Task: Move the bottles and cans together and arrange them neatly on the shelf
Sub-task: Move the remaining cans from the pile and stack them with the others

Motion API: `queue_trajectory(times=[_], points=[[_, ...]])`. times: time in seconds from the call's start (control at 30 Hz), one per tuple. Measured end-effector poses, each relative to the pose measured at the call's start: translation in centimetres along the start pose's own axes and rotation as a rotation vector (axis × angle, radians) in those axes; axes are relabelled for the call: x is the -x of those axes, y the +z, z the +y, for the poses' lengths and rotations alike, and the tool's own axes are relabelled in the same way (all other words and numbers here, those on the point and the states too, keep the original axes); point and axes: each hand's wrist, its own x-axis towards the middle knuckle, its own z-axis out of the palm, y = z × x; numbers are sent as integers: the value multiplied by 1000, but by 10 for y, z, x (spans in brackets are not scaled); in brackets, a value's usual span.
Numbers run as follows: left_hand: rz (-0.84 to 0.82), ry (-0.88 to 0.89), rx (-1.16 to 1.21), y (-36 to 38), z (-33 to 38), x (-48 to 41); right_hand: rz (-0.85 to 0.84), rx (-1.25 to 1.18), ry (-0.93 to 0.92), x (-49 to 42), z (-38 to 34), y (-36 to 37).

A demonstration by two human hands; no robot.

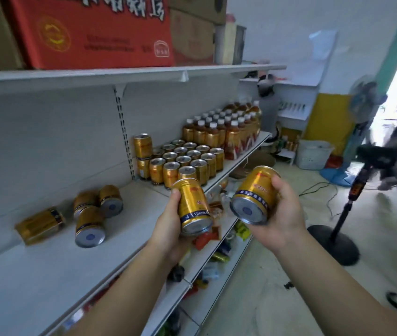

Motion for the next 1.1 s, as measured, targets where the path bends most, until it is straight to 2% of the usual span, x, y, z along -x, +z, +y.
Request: queue_trajectory(times=[0.17, 0.23, 0.47, 0.6, 0.7, 0.77, 0.93, 1.1], points=[[30, 49, 91, 49, -6, -46, -27, 113, -4, -38, -53, -7], [75, 101, 58, 51, -2, -65, -35, 165, 19, -61, -61, -7], [328, 438, -342, 29, 39, -135, -72, 410, 96, -167, -49, 27], [396, 576, -659, 10, 91, -194, -154, 613, 40, -242, -36, 66], [512, 579, -999, 1, 137, -242, -228, 695, -4, -297, -29, 97], [582, 559, -1104, -3, 158, -267, -285, 760, -21, -330, -24, 114], [627, 520, -1411, -6, 191, -308, -439, 915, -90, -402, -11, 149], [808, 447, -1736, -17, 208, -329, -610, 1056, -151, -455, 17, 181]])
